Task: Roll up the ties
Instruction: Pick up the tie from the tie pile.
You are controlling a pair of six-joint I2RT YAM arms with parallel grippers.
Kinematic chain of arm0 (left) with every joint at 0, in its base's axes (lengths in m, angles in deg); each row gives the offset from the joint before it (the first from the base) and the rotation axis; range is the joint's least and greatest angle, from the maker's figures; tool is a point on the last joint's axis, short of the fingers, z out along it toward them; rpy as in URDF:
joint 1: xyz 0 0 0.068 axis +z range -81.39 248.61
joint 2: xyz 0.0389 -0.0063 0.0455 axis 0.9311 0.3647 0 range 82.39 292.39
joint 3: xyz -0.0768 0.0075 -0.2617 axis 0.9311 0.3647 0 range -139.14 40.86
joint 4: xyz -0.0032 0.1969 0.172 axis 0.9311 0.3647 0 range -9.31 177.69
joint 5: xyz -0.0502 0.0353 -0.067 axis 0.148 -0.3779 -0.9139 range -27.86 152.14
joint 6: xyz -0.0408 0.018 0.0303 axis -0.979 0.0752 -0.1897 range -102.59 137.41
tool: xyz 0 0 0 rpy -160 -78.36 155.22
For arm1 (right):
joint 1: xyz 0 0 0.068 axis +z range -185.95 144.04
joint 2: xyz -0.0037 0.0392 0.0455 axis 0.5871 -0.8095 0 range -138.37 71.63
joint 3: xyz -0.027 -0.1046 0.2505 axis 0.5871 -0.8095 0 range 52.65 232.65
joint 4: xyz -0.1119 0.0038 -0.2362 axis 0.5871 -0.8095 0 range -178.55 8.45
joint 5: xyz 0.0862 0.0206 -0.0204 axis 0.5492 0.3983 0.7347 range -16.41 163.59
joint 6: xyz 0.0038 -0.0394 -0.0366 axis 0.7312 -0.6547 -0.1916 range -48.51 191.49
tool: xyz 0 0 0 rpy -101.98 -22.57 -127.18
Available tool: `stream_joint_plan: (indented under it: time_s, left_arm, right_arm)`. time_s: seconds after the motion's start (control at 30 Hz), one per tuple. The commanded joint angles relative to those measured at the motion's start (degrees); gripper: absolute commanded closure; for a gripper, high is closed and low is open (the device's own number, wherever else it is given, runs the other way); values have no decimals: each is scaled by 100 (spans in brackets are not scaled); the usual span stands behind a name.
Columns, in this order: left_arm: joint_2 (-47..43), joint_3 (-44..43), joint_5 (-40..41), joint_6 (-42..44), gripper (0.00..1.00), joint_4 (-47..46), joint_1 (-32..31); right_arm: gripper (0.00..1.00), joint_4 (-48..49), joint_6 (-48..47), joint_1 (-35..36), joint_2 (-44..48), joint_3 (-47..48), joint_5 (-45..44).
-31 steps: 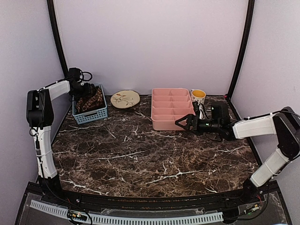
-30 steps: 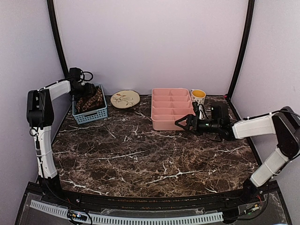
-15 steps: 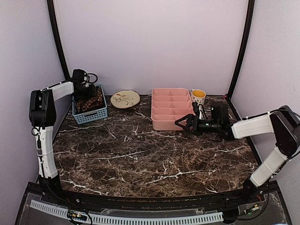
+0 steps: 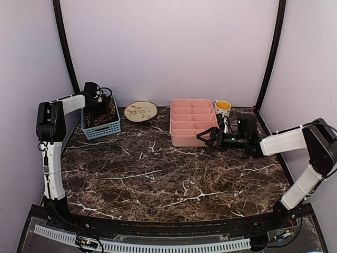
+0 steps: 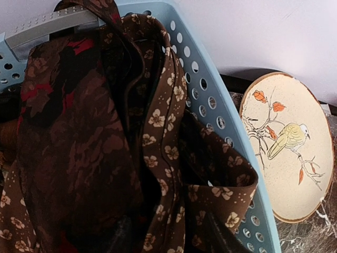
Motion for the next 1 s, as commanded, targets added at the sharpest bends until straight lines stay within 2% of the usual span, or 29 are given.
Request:
stream_joint_plan:
  time_s: [0.0, 0.13, 0.27, 0.33, 0.53, 0.73, 0.97]
  left_arm:
    - [-300, 174, -223, 96, 60, -55, -5]
    - [-461, 291, -280, 115, 75, -141, -17]
    - [-576, 326, -404, 123, 95, -204, -17]
    - [-653, 340, -452, 124, 100, -238, -17]
    - [-1248, 408, -643, 108, 100, -526, -54]
    - [-1728, 87, -751, 107, 100, -597, -49]
    - [-2289, -471, -1510, 267, 100, -728, -232]
  right_arm:
    - [3, 340, 75, -42, -81, 38, 83]
    - [3, 418, 134, -42, -101, 30, 119]
    - [3, 502, 200, -42, -96, 23, 155]
    - [3, 515, 217, -47, -101, 32, 165]
    - [3, 519, 236, -45, -71, 64, 170]
    - [3, 552, 283, -42, -60, 130, 194]
    - [3, 300, 178, -42, 5, 427, 171]
